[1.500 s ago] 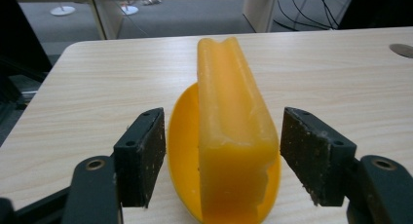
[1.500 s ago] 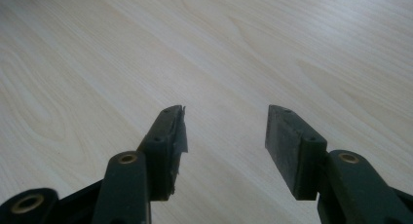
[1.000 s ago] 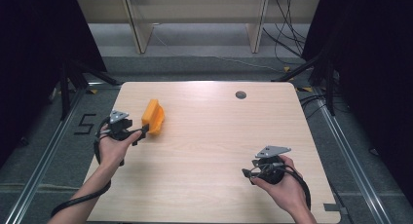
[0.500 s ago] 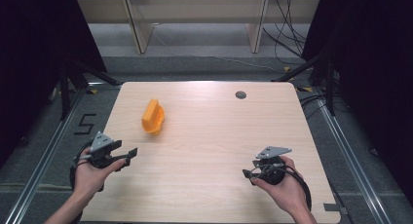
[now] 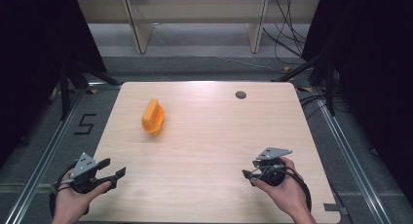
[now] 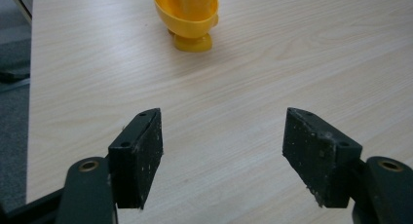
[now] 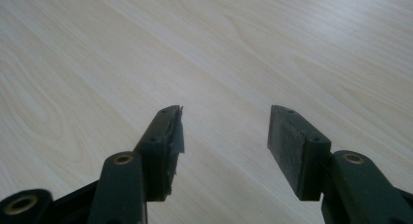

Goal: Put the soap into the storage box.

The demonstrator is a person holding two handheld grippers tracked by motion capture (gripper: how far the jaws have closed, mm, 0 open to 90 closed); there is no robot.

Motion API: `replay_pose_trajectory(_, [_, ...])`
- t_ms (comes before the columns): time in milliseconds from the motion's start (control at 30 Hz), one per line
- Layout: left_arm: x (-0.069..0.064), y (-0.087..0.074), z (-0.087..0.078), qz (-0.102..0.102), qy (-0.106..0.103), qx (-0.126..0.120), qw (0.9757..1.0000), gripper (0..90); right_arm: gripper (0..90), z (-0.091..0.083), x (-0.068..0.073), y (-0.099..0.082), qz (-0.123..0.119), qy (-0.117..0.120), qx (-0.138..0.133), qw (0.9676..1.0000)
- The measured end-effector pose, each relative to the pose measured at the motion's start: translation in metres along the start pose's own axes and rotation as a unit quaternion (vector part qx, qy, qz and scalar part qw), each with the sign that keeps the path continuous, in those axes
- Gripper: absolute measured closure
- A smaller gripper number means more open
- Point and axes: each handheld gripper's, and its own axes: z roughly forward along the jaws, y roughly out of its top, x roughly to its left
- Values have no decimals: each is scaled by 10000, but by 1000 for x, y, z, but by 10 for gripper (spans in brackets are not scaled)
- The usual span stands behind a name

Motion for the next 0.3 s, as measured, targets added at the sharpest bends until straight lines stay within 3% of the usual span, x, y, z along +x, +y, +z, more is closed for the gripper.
replay_pose_trajectory(100, [1, -2, 5, -139, -126, 102, 9998, 300, 466, -2, -2, 0, -83, -45, 25, 10000])
replay_pose_trajectory(133, [2, -2, 6, -58, -145, 110, 9998, 299, 465, -2, -2, 0, -61, -42, 23, 10000])
replay_pose_trajectory(300, [2, -2, 8, -110, -217, 97, 9997, 297, 462, -1, -3, -2, -98, -66, -74, 9999])
